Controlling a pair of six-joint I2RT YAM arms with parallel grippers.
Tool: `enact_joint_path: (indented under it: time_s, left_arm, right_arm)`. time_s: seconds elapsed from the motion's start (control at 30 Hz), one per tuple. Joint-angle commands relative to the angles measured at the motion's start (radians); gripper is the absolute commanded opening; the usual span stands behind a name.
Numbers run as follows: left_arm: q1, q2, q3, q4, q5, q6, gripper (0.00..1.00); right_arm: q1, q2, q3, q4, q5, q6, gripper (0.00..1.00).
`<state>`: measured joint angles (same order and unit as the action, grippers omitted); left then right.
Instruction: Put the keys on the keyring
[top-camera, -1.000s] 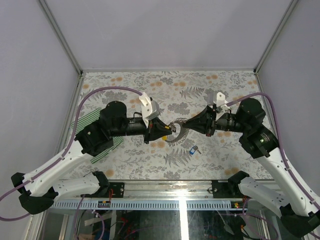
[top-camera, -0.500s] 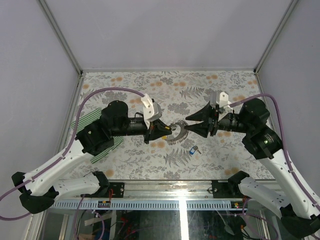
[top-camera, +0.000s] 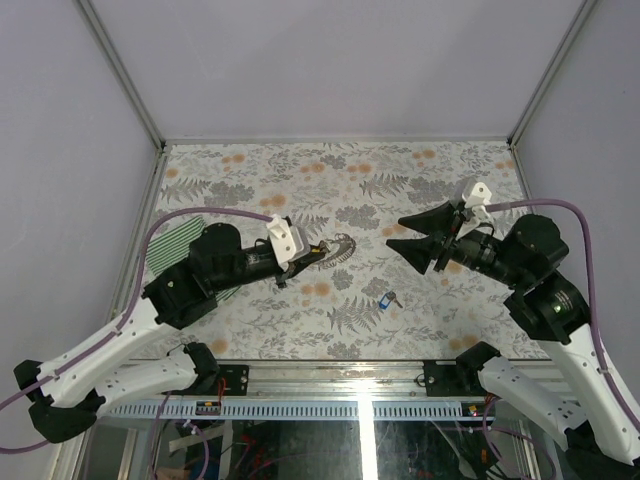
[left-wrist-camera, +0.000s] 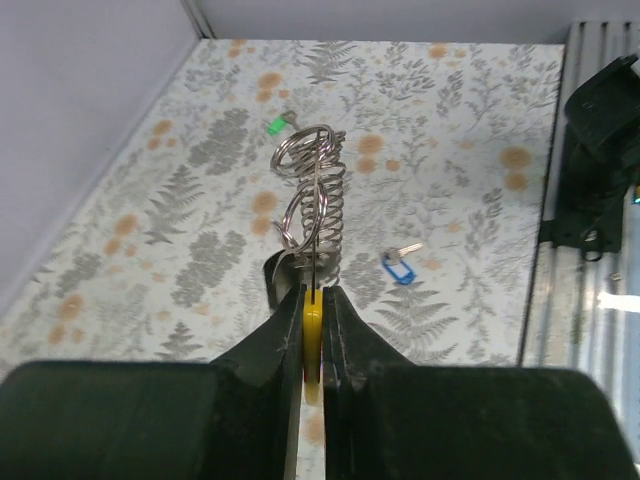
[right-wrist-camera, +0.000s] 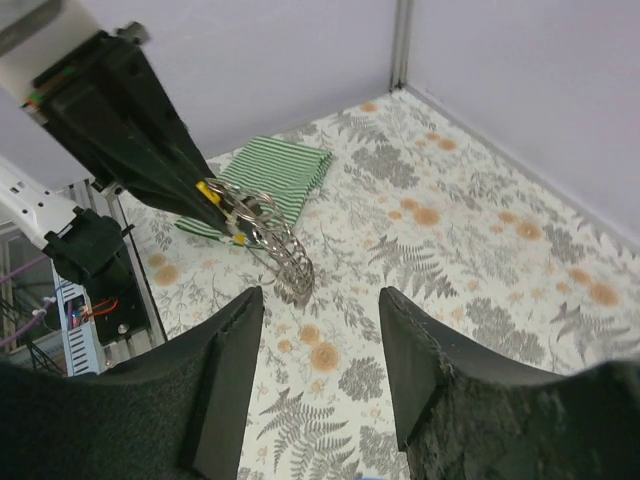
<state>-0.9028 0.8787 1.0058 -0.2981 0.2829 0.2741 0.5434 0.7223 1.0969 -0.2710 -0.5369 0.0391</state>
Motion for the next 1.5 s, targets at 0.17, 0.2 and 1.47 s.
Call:
enact_joint_path:
  time_s: [0.17, 0.2, 1.47]
  left_arm:
    - [-0.006, -0.080, -0.166, 0.349, -0.027, 0.431, 0.00]
    - [-0.005, -0.086, -0.195, 0.390, -0.038, 0.464, 0.00]
    - [-0.048, 0.050, -0.148, 0.869, -0.609, -0.169, 0.00]
  right_arm:
    - [0.001, 0.026, 0.015, -0.016, 0.092, 0.128, 0.58]
    - [0.001, 0.028, 0.015, -0.014, 0.093, 0.132, 0.58]
    - [0.014, 0.236, -0.005, 0.611, 0.212, 0.971, 0.48]
